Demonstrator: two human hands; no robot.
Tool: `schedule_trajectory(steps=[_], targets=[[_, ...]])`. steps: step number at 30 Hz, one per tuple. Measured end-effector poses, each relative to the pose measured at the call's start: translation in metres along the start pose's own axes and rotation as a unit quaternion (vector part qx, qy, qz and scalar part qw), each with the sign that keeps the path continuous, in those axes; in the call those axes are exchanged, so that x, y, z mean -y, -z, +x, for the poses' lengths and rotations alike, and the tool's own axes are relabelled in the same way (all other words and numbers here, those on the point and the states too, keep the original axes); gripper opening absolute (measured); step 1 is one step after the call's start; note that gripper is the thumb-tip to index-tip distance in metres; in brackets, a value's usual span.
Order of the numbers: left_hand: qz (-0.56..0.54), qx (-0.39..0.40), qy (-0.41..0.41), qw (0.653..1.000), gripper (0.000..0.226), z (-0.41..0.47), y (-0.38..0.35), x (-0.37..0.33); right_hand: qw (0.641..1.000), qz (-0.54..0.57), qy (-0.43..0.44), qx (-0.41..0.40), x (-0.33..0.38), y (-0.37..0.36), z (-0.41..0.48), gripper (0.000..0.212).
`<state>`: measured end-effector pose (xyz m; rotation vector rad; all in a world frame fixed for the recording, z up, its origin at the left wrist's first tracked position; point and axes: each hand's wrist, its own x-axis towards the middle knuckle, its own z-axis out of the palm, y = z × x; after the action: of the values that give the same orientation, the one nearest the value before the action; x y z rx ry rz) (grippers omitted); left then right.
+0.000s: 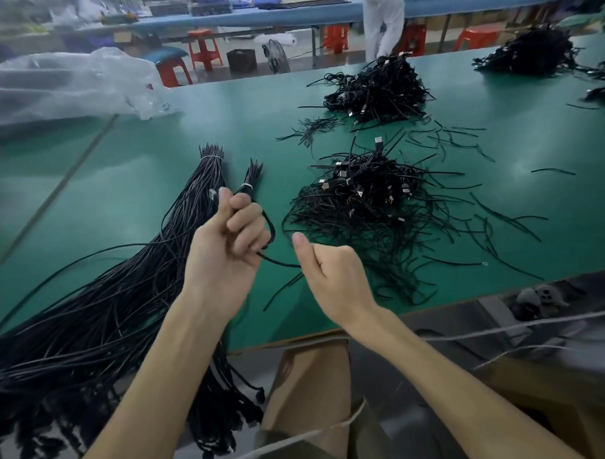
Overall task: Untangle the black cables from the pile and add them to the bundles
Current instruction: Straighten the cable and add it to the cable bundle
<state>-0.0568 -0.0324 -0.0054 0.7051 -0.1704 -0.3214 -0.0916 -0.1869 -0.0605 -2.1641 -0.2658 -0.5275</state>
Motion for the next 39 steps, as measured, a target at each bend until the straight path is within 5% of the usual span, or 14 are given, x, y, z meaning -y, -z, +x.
schedule_trajectory(steps=[7,9,12,16,19,21,23,25,28,31,36,39], targets=[[0.149,-0.052,-0.035,0.987,0.036,-0.001,0.004,0.015,0.993,-0.107,-0.019,0.042,-0.003,0.012,0.010,0.046],[0.187,-0.063,-0.046,0.979,0.036,0.000,0.007,0.020,0.998,-0.031,-0.034,0.047,0.003,0.012,0.009,0.037],[0.175,-0.056,-0.041,0.982,0.040,0.001,0.010,0.029,0.982,0.107,-0.074,0.138,0.019,0.010,0.007,0.059],[0.237,-0.049,-0.060,0.968,0.036,0.000,0.015,0.029,0.966,-0.127,-0.008,0.225,0.021,0.013,0.014,0.082],[0.260,-0.054,-0.065,0.962,0.035,0.001,0.020,0.027,0.967,-0.097,-0.037,0.231,0.023,0.021,0.019,0.087],[0.278,-0.048,-0.071,0.957,0.035,0.001,0.018,0.028,0.965,-0.152,-0.024,0.213,0.026,0.020,0.017,0.090],[0.299,-0.038,-0.080,0.950,0.036,0.001,0.015,0.031,0.927,-0.342,0.020,0.156,0.026,0.016,0.012,0.089],[0.322,-0.029,-0.085,0.942,0.038,0.002,0.014,0.032,0.899,-0.418,0.020,0.130,0.027,0.015,0.012,0.077],[0.322,-0.031,-0.085,0.942,0.038,0.002,0.014,0.032,0.941,-0.309,-0.009,0.141,0.027,0.018,0.016,0.065],[0.286,-0.029,-0.060,0.956,0.038,0.002,0.013,0.035,0.982,-0.057,-0.102,0.151,0.028,0.017,0.019,0.054],[0.259,0.025,-0.035,0.965,0.036,0.002,0.012,0.038,0.976,0.108,-0.144,0.120,0.019,0.013,0.023,0.022],[0.267,0.054,-0.013,0.962,0.033,-0.001,0.017,0.032,0.965,0.189,-0.148,0.110,0.016,0.011,0.022,0.020]])
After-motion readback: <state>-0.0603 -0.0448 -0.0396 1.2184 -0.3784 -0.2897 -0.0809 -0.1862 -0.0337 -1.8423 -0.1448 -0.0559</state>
